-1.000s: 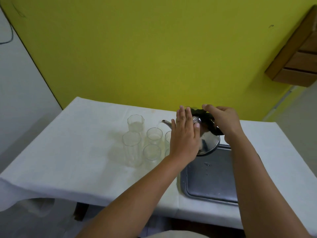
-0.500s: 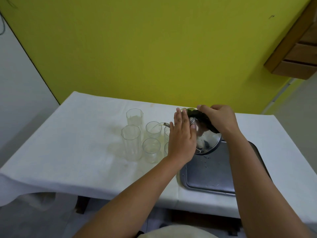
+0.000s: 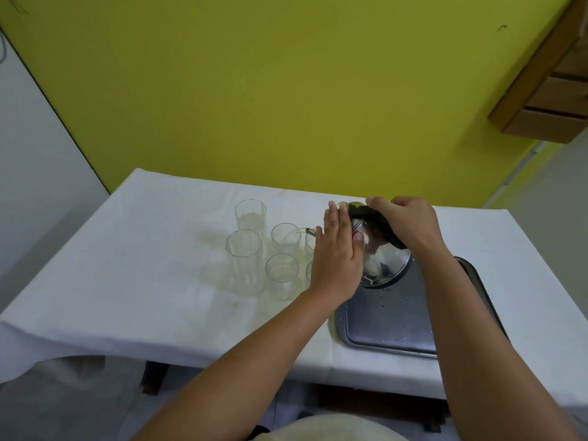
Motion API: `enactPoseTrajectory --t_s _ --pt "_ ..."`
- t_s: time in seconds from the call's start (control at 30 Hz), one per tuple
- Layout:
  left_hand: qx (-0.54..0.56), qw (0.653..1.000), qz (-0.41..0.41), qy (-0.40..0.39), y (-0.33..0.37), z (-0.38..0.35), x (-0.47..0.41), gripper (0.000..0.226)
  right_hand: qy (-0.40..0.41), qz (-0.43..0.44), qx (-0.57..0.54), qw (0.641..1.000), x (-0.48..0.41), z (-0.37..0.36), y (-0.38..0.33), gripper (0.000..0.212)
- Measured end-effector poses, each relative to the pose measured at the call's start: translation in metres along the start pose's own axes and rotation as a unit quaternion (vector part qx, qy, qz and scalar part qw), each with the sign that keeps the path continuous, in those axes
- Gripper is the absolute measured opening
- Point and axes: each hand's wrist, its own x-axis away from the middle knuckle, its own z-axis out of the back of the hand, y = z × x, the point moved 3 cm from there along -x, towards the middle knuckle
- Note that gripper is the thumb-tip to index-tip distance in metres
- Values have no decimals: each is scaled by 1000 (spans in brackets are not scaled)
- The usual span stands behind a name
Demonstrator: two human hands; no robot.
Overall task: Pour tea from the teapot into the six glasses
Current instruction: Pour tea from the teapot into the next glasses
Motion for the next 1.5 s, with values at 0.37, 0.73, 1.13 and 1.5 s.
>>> enactPoseTrajectory --t_s 0.37,0.73,1.13,1.5 --pt "-55 997 -57 8 13 5 -5 69 17 -40 -81 996 4 9 8 54" --pt "-108 988 -114 -8 29 10 -16 65 19 -75 -196 978 12 20 8 36" --pt "-141 982 -125 -15 41 -7 -24 66 41 -84 -215 972 6 32 27 35" --pt "-100 993 -46 -50 38 -41 -10 68 61 -77 -98 990 5 40 52 45"
